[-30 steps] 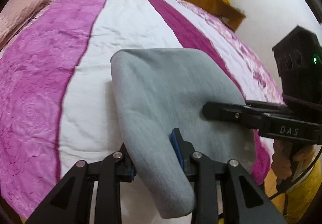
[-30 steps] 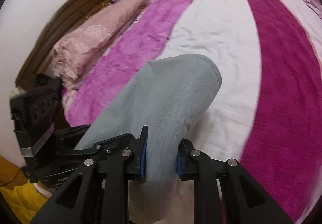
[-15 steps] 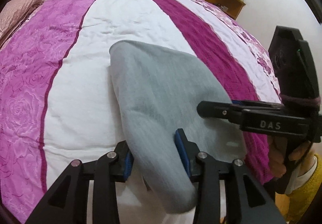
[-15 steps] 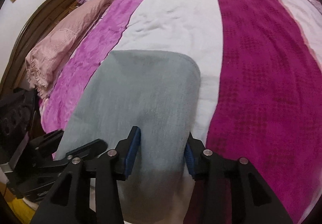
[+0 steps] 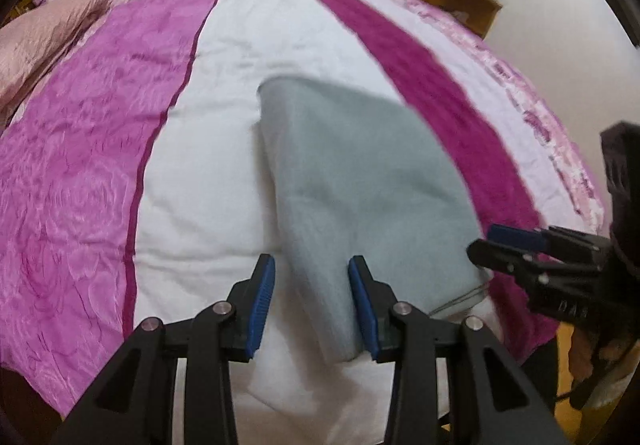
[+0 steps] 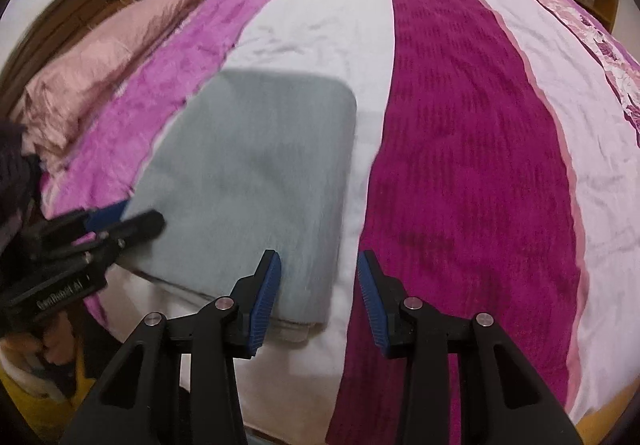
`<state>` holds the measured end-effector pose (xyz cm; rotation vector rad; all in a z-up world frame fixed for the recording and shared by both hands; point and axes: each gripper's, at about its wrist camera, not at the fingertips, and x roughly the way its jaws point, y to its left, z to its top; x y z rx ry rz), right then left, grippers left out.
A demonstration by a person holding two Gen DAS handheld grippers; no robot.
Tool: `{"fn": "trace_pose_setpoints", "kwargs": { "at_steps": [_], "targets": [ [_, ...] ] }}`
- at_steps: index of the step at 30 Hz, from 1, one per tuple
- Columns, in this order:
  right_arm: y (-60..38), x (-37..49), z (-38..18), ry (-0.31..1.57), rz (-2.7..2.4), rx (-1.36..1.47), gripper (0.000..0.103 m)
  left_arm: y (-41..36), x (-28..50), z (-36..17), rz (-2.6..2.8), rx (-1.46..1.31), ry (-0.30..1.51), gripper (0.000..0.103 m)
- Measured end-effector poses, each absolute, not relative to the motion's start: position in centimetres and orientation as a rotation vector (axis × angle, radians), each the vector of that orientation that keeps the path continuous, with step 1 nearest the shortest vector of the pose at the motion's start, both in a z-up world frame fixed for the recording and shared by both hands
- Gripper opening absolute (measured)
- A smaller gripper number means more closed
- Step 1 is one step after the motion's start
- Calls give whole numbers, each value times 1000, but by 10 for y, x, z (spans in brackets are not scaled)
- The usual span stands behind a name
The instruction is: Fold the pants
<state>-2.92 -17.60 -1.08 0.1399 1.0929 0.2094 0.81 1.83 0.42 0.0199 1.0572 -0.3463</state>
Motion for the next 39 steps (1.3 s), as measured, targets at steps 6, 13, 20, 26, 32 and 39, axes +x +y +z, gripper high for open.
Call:
{"fn": "trace_pose_setpoints", "kwargs": {
  "at_steps": [6,13,20,26,32,39],
  "targets": [
    [-174,-28,-35,1100,207,155,34,23,10,-12,-329,8,1062,50],
    [-180,-33,-39,1070,198,200,37,23,10,-13,-313,13,1045,55],
    [-186,-38,-33,1081,171,276,42,31,6,-9,-261,-25,1047,68],
    [-184,-56,-17,1040,128,255,60,26,-9,-1,-240,17,1037,83],
    [-181,-74,-3,1018,100,232,73,16,-25,4,-245,44,1043,86],
    [-179,-89,-4,1007,77,221,74,12,-32,0,-206,45,1064,87]
  ]
}}
